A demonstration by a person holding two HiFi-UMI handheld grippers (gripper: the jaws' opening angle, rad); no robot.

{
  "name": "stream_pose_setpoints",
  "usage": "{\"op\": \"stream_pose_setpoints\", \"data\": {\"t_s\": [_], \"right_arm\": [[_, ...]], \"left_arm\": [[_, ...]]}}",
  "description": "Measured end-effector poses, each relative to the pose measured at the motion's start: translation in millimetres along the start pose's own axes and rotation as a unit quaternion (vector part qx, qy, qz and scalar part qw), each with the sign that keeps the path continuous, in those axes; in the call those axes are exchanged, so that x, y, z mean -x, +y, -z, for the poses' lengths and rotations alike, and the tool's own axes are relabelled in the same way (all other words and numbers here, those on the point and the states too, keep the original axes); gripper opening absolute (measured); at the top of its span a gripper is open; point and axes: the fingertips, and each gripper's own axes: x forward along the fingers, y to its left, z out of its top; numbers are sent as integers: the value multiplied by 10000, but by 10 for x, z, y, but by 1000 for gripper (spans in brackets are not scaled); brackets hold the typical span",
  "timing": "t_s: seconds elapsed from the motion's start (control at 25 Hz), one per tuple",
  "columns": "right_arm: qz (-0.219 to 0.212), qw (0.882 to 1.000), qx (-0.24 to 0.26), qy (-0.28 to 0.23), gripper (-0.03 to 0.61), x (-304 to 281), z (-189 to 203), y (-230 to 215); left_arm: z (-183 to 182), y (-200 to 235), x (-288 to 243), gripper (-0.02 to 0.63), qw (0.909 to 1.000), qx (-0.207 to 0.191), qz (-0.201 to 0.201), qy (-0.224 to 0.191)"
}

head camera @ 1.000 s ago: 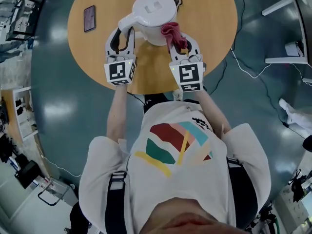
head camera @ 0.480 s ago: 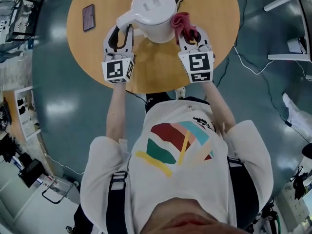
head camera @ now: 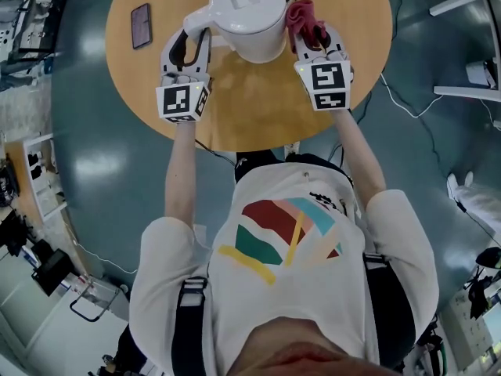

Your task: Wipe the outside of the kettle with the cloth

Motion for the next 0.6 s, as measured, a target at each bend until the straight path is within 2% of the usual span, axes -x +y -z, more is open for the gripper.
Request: {"op": "stream_pose_setpoints", "data": {"t_s": [0.24, 0.48, 0.6], "right_arm": [[77, 9997, 220, 88, 38, -212, -43, -122], [140, 9995, 269, 111, 39, -305, -72, -303], [289, 9994, 182, 95, 40, -356, 46, -358]], "left_arm": [[-29, 107, -151, 195, 9999, -12, 173, 4], [-117, 103, -375, 195, 9999, -24, 107, -20], [4, 111, -424, 195, 10000, -46, 80, 15]]}}
